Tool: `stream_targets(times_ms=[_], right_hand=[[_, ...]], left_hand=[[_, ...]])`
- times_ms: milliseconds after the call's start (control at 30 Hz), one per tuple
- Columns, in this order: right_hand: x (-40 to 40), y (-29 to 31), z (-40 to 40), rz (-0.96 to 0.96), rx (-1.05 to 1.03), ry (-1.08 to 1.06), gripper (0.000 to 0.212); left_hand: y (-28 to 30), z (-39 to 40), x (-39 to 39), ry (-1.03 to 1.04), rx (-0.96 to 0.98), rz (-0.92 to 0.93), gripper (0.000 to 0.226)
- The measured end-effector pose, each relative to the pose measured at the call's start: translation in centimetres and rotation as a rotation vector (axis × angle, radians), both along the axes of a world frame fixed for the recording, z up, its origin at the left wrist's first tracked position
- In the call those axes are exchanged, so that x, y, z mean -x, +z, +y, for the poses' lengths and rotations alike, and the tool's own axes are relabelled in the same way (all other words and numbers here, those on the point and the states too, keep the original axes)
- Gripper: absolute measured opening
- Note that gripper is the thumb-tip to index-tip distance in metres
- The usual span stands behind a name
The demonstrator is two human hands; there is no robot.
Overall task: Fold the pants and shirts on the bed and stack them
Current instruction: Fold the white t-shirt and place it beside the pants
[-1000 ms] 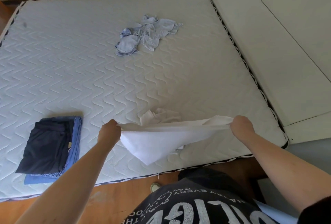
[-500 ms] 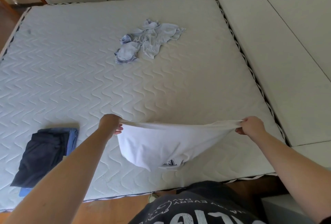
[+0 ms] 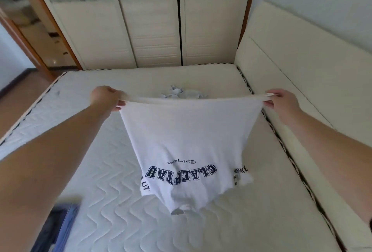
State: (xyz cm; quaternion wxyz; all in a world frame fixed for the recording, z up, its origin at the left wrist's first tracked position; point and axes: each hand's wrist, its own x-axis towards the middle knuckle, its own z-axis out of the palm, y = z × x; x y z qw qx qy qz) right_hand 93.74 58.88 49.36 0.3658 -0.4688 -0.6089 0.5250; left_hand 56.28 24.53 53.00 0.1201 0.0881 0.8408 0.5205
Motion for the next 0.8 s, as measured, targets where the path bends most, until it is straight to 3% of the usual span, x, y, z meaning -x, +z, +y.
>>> stream_targets(times_ms=[233,400,533,800], right_hand=[[0.9,14.3,4.1,0.3,-0.267,-0.045,0.027],[0.0,16.2,3.0,0.361,-0.298,-0.012,0.027],[-0.6,10.8,1.2,0.274,-0.191,-0.019,0.03],[-6.0,-11.9,-6.2,0.02,0.183,-0.109,0.036]], left_hand=[[13.5,2.6,4.1,0.108,-0.185,0.293,0.014],[15.9,1.5,4.8,0.107,-0.179,0.307,0.02],[9.5,-0.9,3.6,0.12,-0.12,0.266,0.018],[-17.4,-10.1,-3.7,0.183,-0.051,-0.189,0.014]])
